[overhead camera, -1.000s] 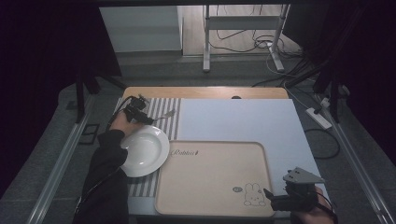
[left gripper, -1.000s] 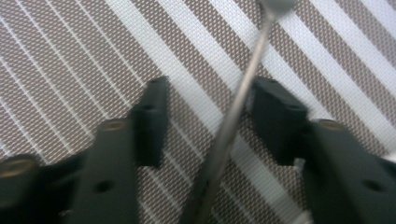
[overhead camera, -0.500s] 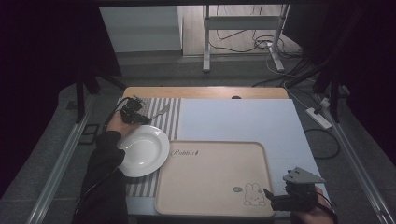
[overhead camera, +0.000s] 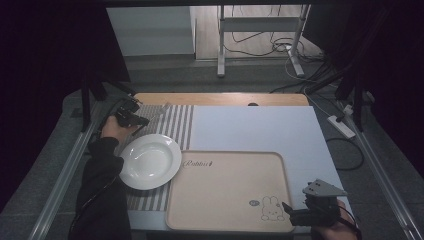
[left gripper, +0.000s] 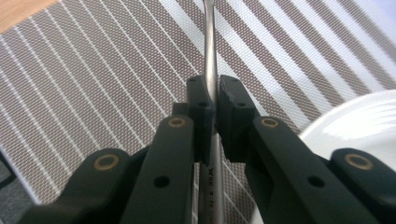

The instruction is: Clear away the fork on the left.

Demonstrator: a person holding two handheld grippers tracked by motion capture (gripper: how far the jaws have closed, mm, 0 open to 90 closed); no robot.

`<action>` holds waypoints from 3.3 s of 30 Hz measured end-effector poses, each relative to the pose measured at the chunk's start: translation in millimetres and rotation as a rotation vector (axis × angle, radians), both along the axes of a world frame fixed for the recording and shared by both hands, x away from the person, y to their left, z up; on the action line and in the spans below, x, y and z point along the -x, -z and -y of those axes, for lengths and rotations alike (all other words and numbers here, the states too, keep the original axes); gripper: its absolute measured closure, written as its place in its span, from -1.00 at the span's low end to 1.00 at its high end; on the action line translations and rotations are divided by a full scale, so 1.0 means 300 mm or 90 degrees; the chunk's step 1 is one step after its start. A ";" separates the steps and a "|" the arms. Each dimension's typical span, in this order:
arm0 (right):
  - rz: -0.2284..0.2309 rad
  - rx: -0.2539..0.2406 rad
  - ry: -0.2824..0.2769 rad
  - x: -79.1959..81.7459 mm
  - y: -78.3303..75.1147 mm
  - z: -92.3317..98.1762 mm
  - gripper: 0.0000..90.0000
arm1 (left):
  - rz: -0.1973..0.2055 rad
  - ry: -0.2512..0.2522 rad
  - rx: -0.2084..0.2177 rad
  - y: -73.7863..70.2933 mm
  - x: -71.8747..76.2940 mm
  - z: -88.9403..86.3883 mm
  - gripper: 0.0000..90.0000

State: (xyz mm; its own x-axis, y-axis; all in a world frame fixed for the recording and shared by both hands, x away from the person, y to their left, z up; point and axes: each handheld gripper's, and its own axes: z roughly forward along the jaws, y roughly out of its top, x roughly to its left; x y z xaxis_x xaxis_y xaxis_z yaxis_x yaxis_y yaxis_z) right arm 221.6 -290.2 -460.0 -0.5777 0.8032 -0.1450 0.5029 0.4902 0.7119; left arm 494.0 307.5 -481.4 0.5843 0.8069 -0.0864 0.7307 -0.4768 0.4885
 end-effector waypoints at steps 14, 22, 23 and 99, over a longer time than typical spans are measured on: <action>0.002 0.003 -0.001 0.001 0.000 -0.001 -1.00 | 0.011 0.032 0.019 -0.051 0.079 0.042 0.85; 0.000 0.004 -0.002 0.001 0.000 -0.002 -1.00 | 0.016 0.038 0.039 -0.034 0.136 0.064 0.85; 0.000 0.005 -0.003 0.001 0.000 -0.002 -1.00 | 0.015 0.039 0.039 -0.031 0.142 0.067 0.85; 0.005 0.010 -0.021 0.007 0.000 -0.005 -1.00 | -0.067 0.158 0.085 0.043 0.676 0.563 0.85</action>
